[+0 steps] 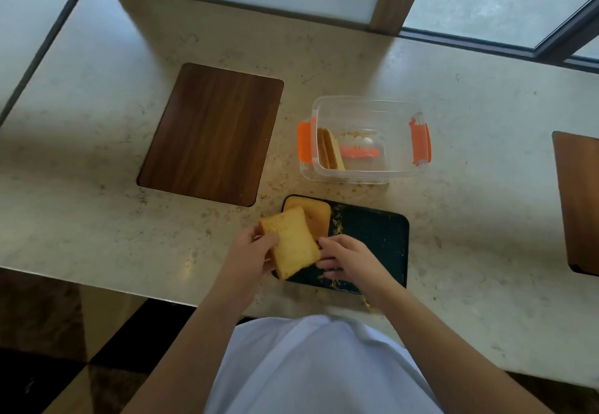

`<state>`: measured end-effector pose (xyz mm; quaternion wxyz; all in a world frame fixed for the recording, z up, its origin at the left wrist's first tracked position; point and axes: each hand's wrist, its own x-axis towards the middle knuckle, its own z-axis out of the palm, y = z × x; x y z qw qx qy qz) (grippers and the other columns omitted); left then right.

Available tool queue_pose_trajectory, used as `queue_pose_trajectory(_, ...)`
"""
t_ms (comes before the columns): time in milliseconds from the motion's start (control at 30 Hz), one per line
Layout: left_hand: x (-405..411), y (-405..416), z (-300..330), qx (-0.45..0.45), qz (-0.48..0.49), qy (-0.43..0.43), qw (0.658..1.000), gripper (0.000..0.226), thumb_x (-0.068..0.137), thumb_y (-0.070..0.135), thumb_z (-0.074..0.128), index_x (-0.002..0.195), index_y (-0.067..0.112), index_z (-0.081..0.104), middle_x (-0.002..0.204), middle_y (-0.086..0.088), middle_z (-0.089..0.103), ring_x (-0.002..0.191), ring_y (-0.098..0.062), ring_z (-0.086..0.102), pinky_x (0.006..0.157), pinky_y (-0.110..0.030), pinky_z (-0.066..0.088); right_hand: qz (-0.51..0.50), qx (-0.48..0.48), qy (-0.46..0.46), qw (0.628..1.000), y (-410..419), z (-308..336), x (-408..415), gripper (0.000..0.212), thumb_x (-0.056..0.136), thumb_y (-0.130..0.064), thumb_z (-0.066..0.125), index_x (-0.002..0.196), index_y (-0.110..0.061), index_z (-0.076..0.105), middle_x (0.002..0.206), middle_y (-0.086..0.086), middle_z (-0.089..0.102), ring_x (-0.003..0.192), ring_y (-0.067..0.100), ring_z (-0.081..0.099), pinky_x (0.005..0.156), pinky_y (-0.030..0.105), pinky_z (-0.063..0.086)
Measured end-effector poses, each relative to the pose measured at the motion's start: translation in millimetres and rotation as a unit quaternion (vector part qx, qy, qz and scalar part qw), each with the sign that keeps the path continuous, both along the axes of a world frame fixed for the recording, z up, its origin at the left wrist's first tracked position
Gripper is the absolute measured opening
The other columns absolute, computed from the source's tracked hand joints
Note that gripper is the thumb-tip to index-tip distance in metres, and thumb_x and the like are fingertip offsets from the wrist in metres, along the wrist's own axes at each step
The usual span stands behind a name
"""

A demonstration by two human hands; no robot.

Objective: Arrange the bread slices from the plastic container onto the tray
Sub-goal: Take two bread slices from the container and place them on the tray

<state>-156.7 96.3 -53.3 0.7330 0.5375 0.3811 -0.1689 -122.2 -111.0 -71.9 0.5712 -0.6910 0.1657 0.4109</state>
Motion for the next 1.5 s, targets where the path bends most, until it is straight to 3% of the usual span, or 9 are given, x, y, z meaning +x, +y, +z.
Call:
queue_pose_trajectory(267, -4, -31, -13, 0.037, -0.006, -0.021, 0.999, 0.034, 0.092, 0.002, 0.061, 0.121, 0.018, 0.056, 0.124, -0.01, 0.061, 0.109, -0.024, 0.064, 0.081, -0.038, 0.06, -0.144, 0.059, 0.024, 0.988, -17, -9, -30, 0.018, 0.09, -0.016, 0.074, 0.108, -0.011, 0.072, 0.099, 0.012, 0.079, 0.092, 0.023, 0.076, 0.075, 0.029, 0.062)
queue_pose_trajectory(467, -17, -30, -21, 0.241, -0.176, -0.093, 0.95, 0.035, 0.089, 0.014, 0.066, 0.12, 0.026, 0.055, 0.113, 0.003, 0.06, 0.095, -0.012, 0.06, 0.077, -0.026, 0.051, -0.13, -0.007, -0.011, 0.991, -20, -13, -24, 0.022, 0.091, -0.015, 0.072, 0.113, -0.013, 0.067, 0.103, 0.01, 0.074, 0.085, 0.014, 0.076, 0.068, 0.023, 0.06)
queue_pose_trajectory(667, -25, -26, -33, 0.265, -0.199, -0.034, 0.943, 0.032, 0.091, 0.021, 0.066, 0.122, 0.02, 0.056, 0.109, 0.01, 0.057, 0.094, 0.0, 0.054, 0.069, -0.012, 0.037, -0.06, -0.098, -0.071, 0.991, -9, -24, -23, 0.019, 0.093, -0.016, 0.07, 0.111, -0.02, 0.064, 0.1, 0.0, 0.072, 0.088, 0.013, 0.072, 0.068, 0.022, 0.059)
queue_pose_trajectory(900, -30, -23, -41, 0.314, -0.239, -0.003, 0.919, 0.041, 0.09, 0.025, 0.062, 0.129, 0.013, 0.055, 0.115, 0.003, 0.057, 0.093, -0.006, 0.054, 0.071, -0.02, 0.041, 0.014, -0.169, -0.125, 0.977, 5, -31, -17, 0.018, 0.095, -0.017, 0.066, 0.112, -0.02, 0.066, 0.105, -0.003, 0.07, 0.096, 0.015, 0.067, 0.088, 0.039, 0.059)
queue_pose_trajectory(1033, -27, -24, -37, 0.331, -0.292, 0.017, 0.897, 0.05, 0.09, 0.029, 0.057, 0.136, 0.01, 0.052, 0.125, -0.008, 0.056, 0.109, -0.022, 0.056, 0.092, -0.038, 0.047, 0.068, -0.193, -0.122, 0.971, 7, -33, -17, 0.031, 0.096, -0.017, 0.063, 0.127, -0.017, 0.063, 0.104, -0.006, 0.066, 0.091, 0.006, 0.061, 0.069, 0.017, 0.048)
queue_pose_trajectory(1200, -23, -27, -29, 0.361, -0.313, -0.015, 0.879, 0.037, 0.087, 0.028, 0.055, 0.121, 0.014, 0.058, 0.111, -0.01, 0.061, 0.098, -0.028, 0.058, 0.087, -0.05, 0.051, 0.076, -0.209, -0.106, 0.969, 5, -30, -20, 0.038, 0.094, -0.018, 0.064, 0.131, -0.016, 0.056, 0.096, -0.011, 0.061, 0.086, 0.004, 0.059, 0.061, 0.016, 0.045)
queue_pose_trajectory(1267, -24, -28, -27, 0.412, -0.345, -0.024, 0.843, 0.039, 0.09, 0.029, 0.053, 0.124, 0.011, 0.056, 0.117, -0.012, 0.057, 0.103, -0.028, 0.053, 0.09, -0.047, 0.048, 0.082, -0.208, -0.098, 0.97, 5, -29, -23, 0.037, 0.093, -0.018, 0.064, 0.129, -0.016, 0.056, 0.097, -0.008, 0.063, 0.086, 0.005, 0.061, 0.062, 0.016, 0.045)
queue_pose_trajectory(1400, -27, -30, -22, 0.579, -0.472, -0.103, 0.657, 0.028, 0.094, 0.03, 0.047, 0.115, 0.013, 0.055, 0.117, -0.009, 0.056, 0.1, -0.024, 0.051, 0.083, -0.036, 0.046, 0.103, -0.199, -0.085, 0.971, 7, -29, -25, 0.039, 0.092, -0.017, 0.063, 0.13, -0.017, 0.056, 0.102, -0.003, 0.067, 0.088, 0.008, 0.063, 0.064, 0.016, 0.046)
queue_pose_trajectory(1500, -29, -32, -23, 0.552, -0.523, -0.116, 0.639, 0.022, 0.096, 0.025, 0.045, 0.111, 0.013, 0.057, 0.118, -0.008, 0.055, 0.101, -0.022, 0.052, 0.08, -0.032, 0.046, 0.113, -0.193, -0.083, 0.971, 9, -29, -26, 0.042, 0.092, -0.02, 0.063, 0.133, -0.016, 0.054, 0.107, -0.001, 0.068, 0.092, 0.011, 0.064, 0.067, 0.016, 0.047)
